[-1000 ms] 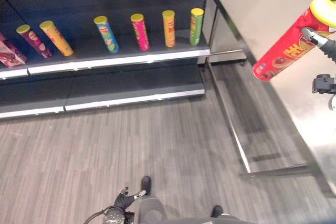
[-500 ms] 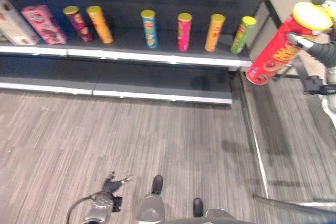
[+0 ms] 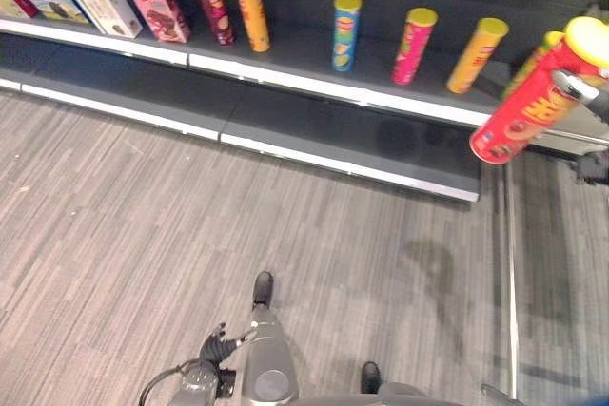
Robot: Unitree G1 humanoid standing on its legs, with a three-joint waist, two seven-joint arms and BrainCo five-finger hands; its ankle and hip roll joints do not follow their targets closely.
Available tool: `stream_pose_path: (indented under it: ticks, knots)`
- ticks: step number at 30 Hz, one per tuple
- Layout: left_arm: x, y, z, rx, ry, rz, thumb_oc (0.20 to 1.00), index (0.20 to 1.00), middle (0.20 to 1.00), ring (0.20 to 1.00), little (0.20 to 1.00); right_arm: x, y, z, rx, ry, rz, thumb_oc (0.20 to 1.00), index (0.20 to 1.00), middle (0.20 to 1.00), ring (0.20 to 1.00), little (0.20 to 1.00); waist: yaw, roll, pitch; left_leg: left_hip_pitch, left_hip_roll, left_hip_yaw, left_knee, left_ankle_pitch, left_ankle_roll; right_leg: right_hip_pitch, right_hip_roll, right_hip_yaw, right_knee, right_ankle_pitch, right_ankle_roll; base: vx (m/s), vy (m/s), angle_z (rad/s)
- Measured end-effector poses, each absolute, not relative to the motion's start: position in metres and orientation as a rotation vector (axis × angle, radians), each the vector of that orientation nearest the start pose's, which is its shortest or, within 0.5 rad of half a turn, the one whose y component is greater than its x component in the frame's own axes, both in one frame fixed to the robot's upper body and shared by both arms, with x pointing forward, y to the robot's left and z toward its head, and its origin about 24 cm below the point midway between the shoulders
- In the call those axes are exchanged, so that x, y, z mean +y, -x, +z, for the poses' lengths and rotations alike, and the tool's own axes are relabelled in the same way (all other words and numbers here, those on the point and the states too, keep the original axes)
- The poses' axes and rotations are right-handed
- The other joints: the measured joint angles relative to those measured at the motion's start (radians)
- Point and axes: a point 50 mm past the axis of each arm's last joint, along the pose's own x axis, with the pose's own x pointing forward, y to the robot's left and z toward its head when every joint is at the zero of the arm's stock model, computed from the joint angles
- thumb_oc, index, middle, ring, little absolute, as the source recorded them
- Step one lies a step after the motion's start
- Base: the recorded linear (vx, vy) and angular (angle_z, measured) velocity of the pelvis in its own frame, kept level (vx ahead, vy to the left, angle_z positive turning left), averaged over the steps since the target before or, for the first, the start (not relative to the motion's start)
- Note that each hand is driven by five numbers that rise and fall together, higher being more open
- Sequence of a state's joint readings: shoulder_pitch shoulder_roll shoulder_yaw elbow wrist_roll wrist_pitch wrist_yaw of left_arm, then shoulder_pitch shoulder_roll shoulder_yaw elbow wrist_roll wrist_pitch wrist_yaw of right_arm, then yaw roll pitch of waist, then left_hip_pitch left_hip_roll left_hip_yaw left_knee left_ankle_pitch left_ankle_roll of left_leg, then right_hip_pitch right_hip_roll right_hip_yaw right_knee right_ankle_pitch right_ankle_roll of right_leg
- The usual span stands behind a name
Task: Put the goods on the table back onto the shelves and tidy them up.
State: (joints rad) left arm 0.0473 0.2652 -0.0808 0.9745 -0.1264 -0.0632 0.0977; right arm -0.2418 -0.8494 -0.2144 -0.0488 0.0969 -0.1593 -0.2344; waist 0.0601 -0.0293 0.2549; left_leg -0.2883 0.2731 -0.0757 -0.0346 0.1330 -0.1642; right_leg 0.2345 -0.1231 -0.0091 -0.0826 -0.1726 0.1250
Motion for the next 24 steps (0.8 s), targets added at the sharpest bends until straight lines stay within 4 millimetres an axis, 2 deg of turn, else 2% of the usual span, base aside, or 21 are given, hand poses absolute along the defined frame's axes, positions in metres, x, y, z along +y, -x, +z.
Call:
stream_pose_path:
  ticks: [1, 2, 3, 4, 5, 7, 8, 9, 10, 11, 12, 13, 15, 16, 17, 19, 20, 21, 22, 23, 24]
  knots:
    - [0.251, -0.130, -0.135, 0.946, -0.227, 0.223, 1.000, 1.000, 1.000, 1.000, 1.000, -0.294, -0.263, 0.228, -0.623, 0.641, -0.357, 0.200, 0.200, 0.200, 0.200, 0.200, 0.001, -0.028, 0.003, 0.031, -0.038, 0.023, 0.033, 0.071, -0.072, 0.023, -0.076, 0.027, -0.001, -0.008, 0.038, 0.29, 0.563, -0.74]
    - [0.259, -0.134, -0.132, 0.941, -0.244, 0.240, 1.000, 1.000, 1.000, 1.000, 1.000, -0.286, -0.265, 0.220, -0.613, 0.598, -0.342, 0.200, 0.200, 0.200, 0.200, 0.200, -0.001, -0.063, 0.002, 0.025, -0.080, 0.059, 0.077, 0.034, -0.024, 0.001, -0.127, 0.028, 0.020, 0.029, 0.066, 0.26, 0.552, -0.64]
    - [0.262, -0.147, -0.125, 0.900, -0.265, 0.234, 1.000, 1.000, 1.000, 1.000, 1.000, -0.280, -0.264, 0.214, -0.604, 0.583, -0.318, 0.200, 0.200, 0.200, 0.200, 0.200, -0.011, -0.066, 0.006, 0.016, -0.110, 0.085, 0.128, -0.004, 0.006, -0.012, -0.153, -0.002, 0.052, 0.091, 0.074, 0.21, 0.520, -0.33]
    - [0.262, -0.165, -0.118, 0.849, -0.295, 0.212, 1.000, 1.000, 1.000, 1.000, 1.000, -0.278, -0.260, 0.211, -0.600, 0.601, -0.306, 0.200, 0.200, 0.200, 0.200, 0.200, -0.009, -0.057, 0.006, 0.009, -0.144, 0.114, 0.200, -0.062, 0.050, -0.014, -0.197, -0.030, 0.079, 0.174, 0.076, 0.21, 0.577, -0.34]
    - [0.264, -0.172, -0.113, 0.829, -0.323, 0.202, 1.000, 1.000, 1.000, 1.000, 1.000, -0.273, -0.261, 0.211, -0.613, 0.571, -0.303, 0.200, 0.200, 0.200, 0.200, 0.200, -0.015, -0.054, 0.002, 0.035, -0.175, 0.149, 0.212, -0.097, 0.088, -0.032, -0.229, -0.029, 0.113, 0.242, 0.053, 0.19, 0.557, -0.44]
    - [0.270, -0.178, -0.108, 0.807, -0.350, 0.208, 1.000, 1.000, 1.000, 1.000, 1.000, -0.265, -0.259, 0.216, -0.656, 0.552, -0.285, 0.200, 0.200, 0.200, 0.200, 0.200, -0.036, -0.015, -0.016, 0.061, -0.220, 0.200, 0.190, -0.126, 0.145, -0.165, -0.283, -0.029, 0.274, 0.391, 0.050, 0.20, 0.497, -0.56]
    - [0.275, -0.179, -0.104, 0.788, -0.349, 0.228, 1.000, 1.000, 1.000, 1.000, 1.000, -0.263, -0.257, 0.214, -0.652, 0.552, -0.278, 0.200, 0.200, 0.200, 0.200, 0.200, -0.052, -0.011, -0.017, 0.107, -0.251, 0.218, 0.141, -0.121, 0.182, -0.211, -0.310, -0.028, 0.335, 0.387, 0.065, 0.26, 0.514, -0.36]
    - [0.275, -0.178, -0.105, 0.792, -0.334, 0.239, 1.000, 1.000, 1.000, 1.000, 1.000, -0.263, -0.260, 0.211, -0.623, 0.594, -0.246, 0.200, 0.200, 0.200, 0.200, 0.200, -0.058, 0.019, -0.039, 0.165, -0.263, 0.218, 0.078, -0.124, 0.222, -0.208, -0.228, -0.023, 0.214, 0.231, 0.076, 0.25, 0.474, -0.12]
    - [0.272, -0.175, -0.107, 0.802, -0.326, 0.235, 1.000, 1.000, 1.000, 1.000, 1.000, -0.262, -0.262, 0.212, -0.618, 0.611, -0.230, 0.200, 0.200, 0.200, 0.200, 0.200, -0.050, 0.023, -0.042, 0.190, -0.270, 0.219, 0.050, -0.119, 0.236, -0.214, -0.179, -0.034, 0.185, 0.196, 0.092, 0.28, 0.533, -0.18]
    - [0.266, -0.157, -0.118, 0.857, -0.306, 0.231, 1.000, 1.000, 1.000, 1.000, 1.000, -0.253, -0.267, 0.211, -0.614, 0.623, -0.174, 0.200, 0.200, 0.200, 0.200, 0.200, -0.050, 0.016, -0.062, 0.210, -0.277, 0.206, 0.016, -0.131, 0.260, -0.305, -0.073, -0.028, 0.200, 0.138, 0.081, 0.21, 0.356, -0.27]
    - [0.261, -0.151, -0.126, 0.907, -0.289, 0.230, 1.000, 1.000, 1.000, 1.000, 1.000, -0.240, -0.270, 0.215, -0.634, 0.651, -0.102, 0.200, 0.200, 0.200, 0.200, 0.200, -0.054, 0.039, -0.052, 0.201, -0.250, 0.211, 0.017, -0.141, 0.276, -0.429, 0.052, 0.008, 0.335, 0.080, 0.018, 0.32, 0.407, 0.05]
    - [0.253, -0.134, -0.138, 0.997, -0.262, 0.217, 1.000, 1.000, 1.000, 1.000, 1.000, -0.234, -0.268, 0.211, -0.623, 0.670, -0.048, 0.200, 0.200, 0.200, 0.200, 0.200, -0.082, 0.052, -0.046, 0.213, -0.235, 0.196, 0.007, -0.112, 0.238, -0.512, 0.189, 0.049, 0.353, 0.071, -0.015, 0.25, 0.165, 0.38]
    - [0.240, -0.107, -0.148, 1.049, -0.224, 0.195, 1.000, 1.000, 1.000, 1.000, 1.000, -0.236, -0.269, 0.204, -0.592, 0.668, -0.044, 0.200, 0.200, 0.200, 0.200, 0.200, -0.089, -0.021, -0.067, 0.257, -0.335, 0.192, 0.004, -0.177, 0.270, -0.610, 0.154, 0.004, 0.327, 0.124, -0.018, 0.32, 0.096, 0.57]
    - [0.230, -0.098, -0.152, 1.079, -0.220, 0.153, 1.000, 1.000, 1.000, 1.000, 1.000, -0.236, -0.270, 0.203, -0.581, 0.672, -0.042, 0.200, 0.200, 0.200, 0.200, 0.200, -0.104, -0.019, -0.068, 0.284, -0.355, 0.161, -0.005, -0.183, 0.263, -0.607, 0.130, -0.018, 0.335, 0.182, -0.035, 0.35, -0.030, 0.93]
    - [0.222, -0.109, -0.149, 1.033, -0.221, 0.109, 1.000, 1.000, 1.000, 1.000, 1.000, -0.239, -0.270, 0.200, -0.566, 0.680, -0.043, 0.200, 0.200, 0.200, 0.200, 0.200, -0.097, 0.017, -0.068, 0.311, -0.323, 0.103, 0.030, -0.230, 0.205, -0.530, 0.145, -0.082, 0.289, 0.170, -0.114, 0.47, -0.014, 1.02]
    - [0.221, -0.120, -0.145, 0.995, -0.221, 0.105, 1.000, 1.000, 1.000, 1.000, 1.000, -0.238, -0.269, 0.201, -0.566, 0.686, -0.035, 0.200, 0.200, 0.200, 0.200, 0.200, -0.076, 0.018, -0.068, 0.320, -0.307, 0.085, 0.098, -0.243, 0.166, -0.491, 0.159, -0.090, 0.289, 0.151, -0.144, 0.30, 0.052, 0.62]
    - [0.220, -0.131, -0.140, 0.955, -0.221, 0.097, 1.000, 1.000, 1.000, 1.000, 1.000, -0.240, -0.268, 0.201, -0.567, 0.681, -0.041, 0.200, 0.200, 0.200, 0.200, 0.200, -0.081, 0.002, -0.052, 0.255, -0.312, 0.085, 0.276, -0.267, 0.110, -0.455, 0.148, -0.094, 0.270, 0.145, -0.184, 0.10, 0.077, 0.71]
    - [0.216, -0.139, -0.135, 0.904, -0.215, 0.085, 1.000, 1.000, 1.000, 1.000, 1.000, -0.251, -0.265, 0.197, -0.535, 0.692, -0.062, 0.200, 0.200, 0.200, 0.200, 0.200, -0.073, 0.002, -0.042, 0.110, -0.291, 0.125, 0.539, -0.276, 0.074, -0.377, 0.137, -0.112, 0.194, 0.153, -0.178, 0.26, 0.179, 0.50]
    - [0.218, -0.134, -0.137, 0.924, -0.213, 0.094, 1.000, 1.000, 1.000, 1.000, 1.000, -0.255, -0.264, 0.197, -0.525, 0.703, -0.073, 0.200, 0.200, 0.200, 0.200, 0.200, -0.083, 0.020, -0.036, 0.069, -0.209, 0.194, 0.519, -0.267, 0.063, -0.316, 0.149, -0.116, 0.139, 0.170, -0.206, 0.40, 0.343, 0.05]
    - [0.219, -0.129, -0.139, 0.943, -0.214, 0.098, 1.000, 1.000, 1.000, 1.000, 1.000, -0.259, -0.263, 0.199, -0.528, 0.697, -0.099, 0.200, 0.200, 0.200, 0.200, 0.200, -0.084, 0.039, -0.026, 0.047, -0.160, 0.178, 0.457, -0.259, 0.049, -0.283, 0.161, -0.085, 0.099, 0.162, -0.179, 0.57, 0.543, -0.45]
    - [0.221, -0.128, -0.140, 0.949, -0.215, 0.103, 1.000, 1.000, 1.000, 1.000, 1.000, -0.260, -0.264, 0.196, -0.518, 0.685, -0.105, 0.200, 0.200, 0.200, 0.200, 0.200, -0.085, 0.041, -0.027, 0.047, -0.150, 0.164, 0.408, -0.247, 0.035, -0.262, 0.160, -0.069, 0.068, 0.169, -0.167, 0.51, 0.545, -0.65]
